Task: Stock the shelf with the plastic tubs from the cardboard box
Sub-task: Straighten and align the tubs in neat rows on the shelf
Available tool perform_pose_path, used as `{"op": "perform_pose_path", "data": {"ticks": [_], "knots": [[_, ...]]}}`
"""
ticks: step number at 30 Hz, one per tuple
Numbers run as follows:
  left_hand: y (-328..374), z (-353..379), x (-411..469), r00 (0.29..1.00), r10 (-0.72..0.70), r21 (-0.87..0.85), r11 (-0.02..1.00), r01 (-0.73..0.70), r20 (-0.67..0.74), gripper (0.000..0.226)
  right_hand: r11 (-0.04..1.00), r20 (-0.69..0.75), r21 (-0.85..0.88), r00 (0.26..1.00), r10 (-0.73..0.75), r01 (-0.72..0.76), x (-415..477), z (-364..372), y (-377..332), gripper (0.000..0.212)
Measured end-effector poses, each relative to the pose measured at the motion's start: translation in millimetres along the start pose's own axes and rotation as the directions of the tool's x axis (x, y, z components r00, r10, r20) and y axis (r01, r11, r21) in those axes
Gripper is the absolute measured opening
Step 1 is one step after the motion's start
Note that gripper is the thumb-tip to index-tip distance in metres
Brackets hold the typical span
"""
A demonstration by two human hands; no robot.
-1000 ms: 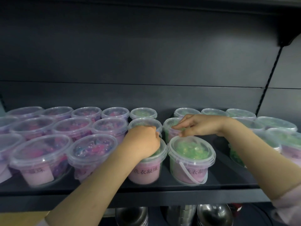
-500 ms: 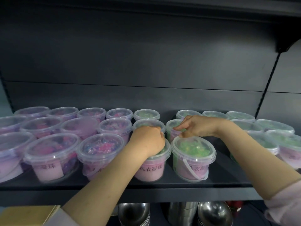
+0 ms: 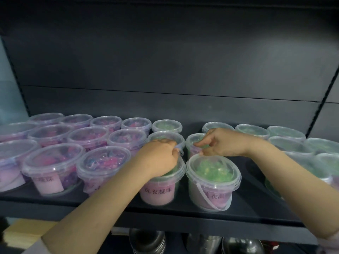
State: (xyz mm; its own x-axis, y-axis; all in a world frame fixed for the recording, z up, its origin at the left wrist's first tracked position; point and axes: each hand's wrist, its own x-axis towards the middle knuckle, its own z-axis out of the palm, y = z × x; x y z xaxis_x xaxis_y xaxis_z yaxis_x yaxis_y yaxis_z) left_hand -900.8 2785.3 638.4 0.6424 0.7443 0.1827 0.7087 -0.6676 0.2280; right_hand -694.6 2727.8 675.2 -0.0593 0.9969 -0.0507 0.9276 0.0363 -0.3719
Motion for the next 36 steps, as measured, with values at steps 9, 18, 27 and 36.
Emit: {"op": "perform_pose_path", "data": {"ticks": [9,18,27,36], "knots": [[0.9,3.8,2.1,0.999,-0.01,0.058,0.998,0.008,0.031,0.041,0.979,-0.209,0.072,0.957,0.2,-0.189,28.4,-43.6,59.7,0.04],[-2.8,5.9,5.9,0.999,-0.019,0.038,0.999,0.018,0.028,0.038,0.962,-0.026,-0.068,0.964,0.265,-0.266,52.5,-47.2,84.3,0.028],[-1.4,6.7,3.4,0.999,-0.003,0.042,0.999,0.001,0.041,0.04,0.982,0.03,-0.089,0.985,0.168,-0.164,78.4,-29.9,57.3,0.04],[-4.4,5.0,4.5,0.999,-0.007,0.047,0.999,0.005,0.043,0.04,0.986,-0.019,-0.062,0.988,0.154,-0.155,87.8,-29.3,58.0,0.034]]}}
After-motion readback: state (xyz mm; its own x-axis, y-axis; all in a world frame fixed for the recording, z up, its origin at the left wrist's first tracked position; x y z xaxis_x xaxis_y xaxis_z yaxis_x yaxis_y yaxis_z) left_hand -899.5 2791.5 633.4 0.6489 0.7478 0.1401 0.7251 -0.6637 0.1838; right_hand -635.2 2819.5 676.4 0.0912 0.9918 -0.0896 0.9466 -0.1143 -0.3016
